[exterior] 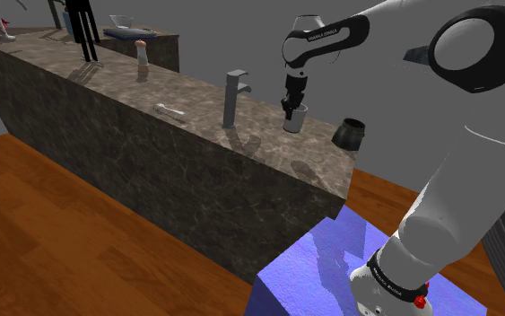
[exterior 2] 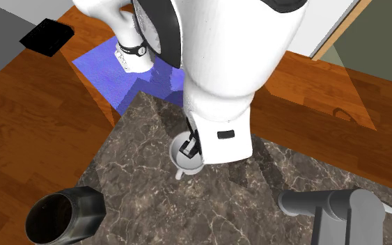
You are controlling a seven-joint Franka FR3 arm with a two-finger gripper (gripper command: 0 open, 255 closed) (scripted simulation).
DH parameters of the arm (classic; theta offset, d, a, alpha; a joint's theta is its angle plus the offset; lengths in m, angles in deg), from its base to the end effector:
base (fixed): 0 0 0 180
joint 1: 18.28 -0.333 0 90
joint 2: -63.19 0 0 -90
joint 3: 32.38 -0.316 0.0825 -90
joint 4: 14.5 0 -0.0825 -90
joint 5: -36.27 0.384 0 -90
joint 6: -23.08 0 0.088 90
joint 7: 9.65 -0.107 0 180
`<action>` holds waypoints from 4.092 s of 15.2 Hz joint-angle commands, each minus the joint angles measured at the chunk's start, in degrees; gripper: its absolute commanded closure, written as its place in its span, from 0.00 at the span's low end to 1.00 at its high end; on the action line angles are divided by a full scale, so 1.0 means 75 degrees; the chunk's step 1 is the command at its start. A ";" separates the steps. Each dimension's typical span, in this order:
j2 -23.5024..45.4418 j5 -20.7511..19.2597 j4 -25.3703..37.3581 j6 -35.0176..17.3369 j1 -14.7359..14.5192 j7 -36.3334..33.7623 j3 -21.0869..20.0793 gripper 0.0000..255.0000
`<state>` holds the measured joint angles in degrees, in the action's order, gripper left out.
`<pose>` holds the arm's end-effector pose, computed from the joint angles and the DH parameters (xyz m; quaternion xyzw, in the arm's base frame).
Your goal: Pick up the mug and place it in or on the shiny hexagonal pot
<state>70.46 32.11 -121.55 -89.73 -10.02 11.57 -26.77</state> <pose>0.5730 -0.1444 0.4443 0.9960 0.0788 -0.0242 0.0337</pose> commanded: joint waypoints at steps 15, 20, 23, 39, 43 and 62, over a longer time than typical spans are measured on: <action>-0.0245 0.0009 0.1333 0.1576 -0.0013 0.0095 -0.0005 1.00; -0.0308 0.0011 0.1512 0.1790 0.0174 0.0454 0.0150 1.00; -0.0350 0.0015 0.1498 0.1779 0.0457 0.0975 0.0387 1.00; 0.0613 0.0404 0.2925 0.2070 0.2121 0.3880 0.1600 1.00; 0.1200 0.0654 0.3753 0.2299 0.2645 0.4611 0.1835 1.00; 0.1484 0.0779 0.2415 0.0678 0.2854 0.4908 0.1897 1.00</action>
<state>81.54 37.93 -102.79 -83.92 11.40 48.38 -12.53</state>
